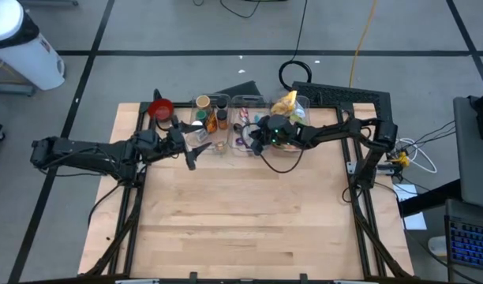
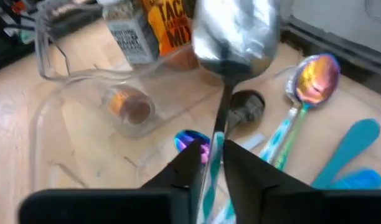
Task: Pick & Place Food Item
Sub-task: Put the white blue spoon into the middle transparent bin, then return to Home Position
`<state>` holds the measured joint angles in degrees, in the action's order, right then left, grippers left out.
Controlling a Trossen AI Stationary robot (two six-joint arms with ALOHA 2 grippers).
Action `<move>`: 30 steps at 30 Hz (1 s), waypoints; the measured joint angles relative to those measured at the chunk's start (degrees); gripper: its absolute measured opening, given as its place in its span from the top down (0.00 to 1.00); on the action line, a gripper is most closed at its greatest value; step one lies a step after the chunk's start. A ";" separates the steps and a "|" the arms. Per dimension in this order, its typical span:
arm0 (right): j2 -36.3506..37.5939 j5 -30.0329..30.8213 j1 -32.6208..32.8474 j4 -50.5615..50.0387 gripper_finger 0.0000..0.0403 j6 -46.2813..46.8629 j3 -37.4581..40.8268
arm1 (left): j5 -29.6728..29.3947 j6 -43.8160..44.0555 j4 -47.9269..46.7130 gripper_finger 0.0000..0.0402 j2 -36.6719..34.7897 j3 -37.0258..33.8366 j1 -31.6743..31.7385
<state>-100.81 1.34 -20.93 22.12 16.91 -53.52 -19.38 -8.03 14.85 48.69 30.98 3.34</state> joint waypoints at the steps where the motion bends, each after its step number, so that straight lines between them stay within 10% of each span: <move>1: 0.11 0.00 0.00 -0.21 0.84 -0.05 0.03 | 0.00 0.00 -0.02 0.25 0.00 0.00 0.02; 18: 13.48 -0.27 0.04 1.02 0.63 -5.91 0.20 | 5.50 1.57 -5.13 0.25 -4.01 0.00 0.11; 30: 45.15 0.11 0.04 -33.90 0.63 -10.11 2.88 | 13.42 -1.02 -26.59 0.23 -26.54 -4.04 0.24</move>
<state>-55.66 1.46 -20.88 -11.77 6.80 -50.64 -5.96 -9.06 -11.74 22.14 26.95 3.57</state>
